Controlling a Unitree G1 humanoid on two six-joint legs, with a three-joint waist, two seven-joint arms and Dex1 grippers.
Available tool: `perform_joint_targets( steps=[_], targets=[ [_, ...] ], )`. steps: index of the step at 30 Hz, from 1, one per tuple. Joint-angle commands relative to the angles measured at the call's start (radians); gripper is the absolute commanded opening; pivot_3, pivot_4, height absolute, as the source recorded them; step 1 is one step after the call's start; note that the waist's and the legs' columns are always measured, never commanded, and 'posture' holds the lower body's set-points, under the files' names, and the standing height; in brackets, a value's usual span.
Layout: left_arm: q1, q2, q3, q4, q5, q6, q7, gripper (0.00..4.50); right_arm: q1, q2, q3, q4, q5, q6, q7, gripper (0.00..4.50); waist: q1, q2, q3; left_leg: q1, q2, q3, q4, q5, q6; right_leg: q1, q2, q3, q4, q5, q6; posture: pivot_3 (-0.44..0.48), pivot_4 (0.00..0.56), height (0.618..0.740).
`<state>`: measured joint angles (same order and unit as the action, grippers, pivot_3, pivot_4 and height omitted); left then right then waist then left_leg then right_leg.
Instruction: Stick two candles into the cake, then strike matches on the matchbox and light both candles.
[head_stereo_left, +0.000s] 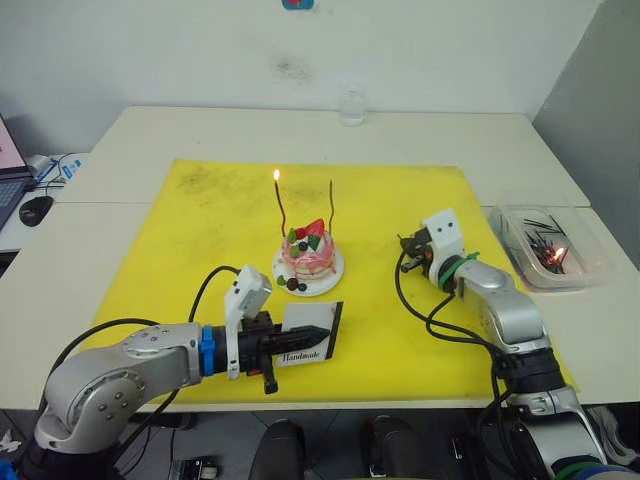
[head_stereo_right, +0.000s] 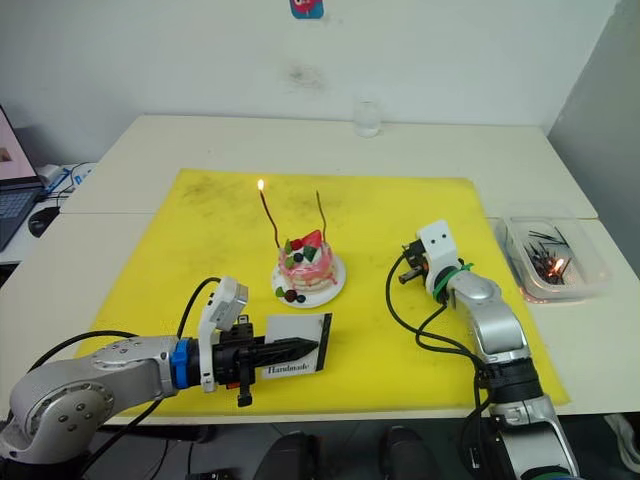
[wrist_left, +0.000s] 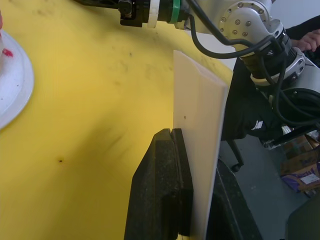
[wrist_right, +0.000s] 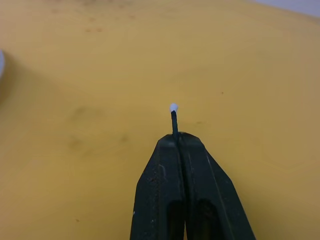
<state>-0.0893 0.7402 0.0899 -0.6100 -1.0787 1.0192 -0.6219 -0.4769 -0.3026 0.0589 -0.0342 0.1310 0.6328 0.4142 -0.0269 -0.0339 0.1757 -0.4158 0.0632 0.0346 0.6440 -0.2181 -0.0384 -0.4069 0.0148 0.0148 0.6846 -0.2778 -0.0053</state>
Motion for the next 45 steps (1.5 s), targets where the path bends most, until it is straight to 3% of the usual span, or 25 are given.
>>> perform_joint_targets(
  steps=[1,9,15,20,28,31,37,45],
  targets=[
    [-0.018,-0.006,-0.005,0.006,0.007,-0.02,-0.012,0.0,0.005,-0.011,-0.024,-0.151,0.044,0.051,0.013,0.02,0.0,0.0,0.0,0.0,0.0,0.0,0.0,0.0,0.0,0.0,0.0,0.0,0.0,0.0,0.0,0.0,0.15,0.729],
    [-0.037,-0.004,-0.02,0.022,0.014,-0.019,-0.03,0.0,0.064,-0.141,-0.123,-0.492,0.183,0.342,0.059,0.02,0.004,0.0,0.0,0.0,0.001,0.0,0.0,0.0,0.0,0.0,-0.001,0.0,-0.001,0.0,0.0,0.0,0.15,0.729],
    [-0.036,-0.001,-0.026,0.024,0.012,-0.014,-0.044,0.0,0.298,-0.257,-0.196,-0.717,0.259,0.478,0.075,0.02,0.004,0.0,0.0,-0.001,0.001,0.0,-0.001,0.0,0.0,0.0,-0.002,0.0,-0.003,0.0,0.0,0.0,0.15,0.729],
    [-0.03,0.001,-0.033,0.015,0.007,-0.009,-0.051,0.0,0.444,-0.221,-0.157,-0.746,0.223,0.39,0.019,0.02,-0.005,0.0,0.0,0.0,0.0,0.0,-0.001,0.0,0.0,0.0,0.0,0.0,-0.002,0.0,0.0,0.0,0.15,0.729],
    [-0.043,0.006,-0.038,0.019,0.011,-0.007,-0.064,0.0,0.522,-0.201,-0.093,-0.696,0.166,0.291,-0.031,0.02,-0.002,0.0,0.0,0.0,0.0,0.0,0.0,0.0,0.0,0.0,-0.001,0.0,-0.003,0.001,0.0,0.0,0.15,0.729],
    [-0.041,0.008,-0.04,0.016,0.013,-0.007,-0.066,0.0,0.537,-0.19,-0.083,-0.669,0.154,0.254,-0.039,0.63,-0.002,0.0,0.0,-0.001,0.0,0.0,-0.001,0.0,0.0,0.0,-0.001,0.0,-0.003,0.001,0.001,0.0,0.15,0.729],
    [-0.039,0.013,-0.037,0.017,0.014,-0.006,-0.07,0.0,0.573,-0.194,-0.067,-0.64,0.135,0.131,-0.016,2.76,-0.002,0.0,0.0,0.0,0.0,-0.001,-0.001,0.0,0.0,0.0,0.0,0.0,-0.003,0.001,0.001,0.0,0.15,0.729],
    [-0.058,0.011,-0.044,0.033,0.024,-0.004,-0.08,0.0,0.633,-0.154,-0.056,-0.528,0.072,-0.191,0.014,2.76,-0.002,0.0,0.0,0.0,0.0,-0.001,-0.001,0.0,0.0,0.0,0.0,0.0,-0.003,0.001,0.0,0.0,0.15,0.729]
  ],
)
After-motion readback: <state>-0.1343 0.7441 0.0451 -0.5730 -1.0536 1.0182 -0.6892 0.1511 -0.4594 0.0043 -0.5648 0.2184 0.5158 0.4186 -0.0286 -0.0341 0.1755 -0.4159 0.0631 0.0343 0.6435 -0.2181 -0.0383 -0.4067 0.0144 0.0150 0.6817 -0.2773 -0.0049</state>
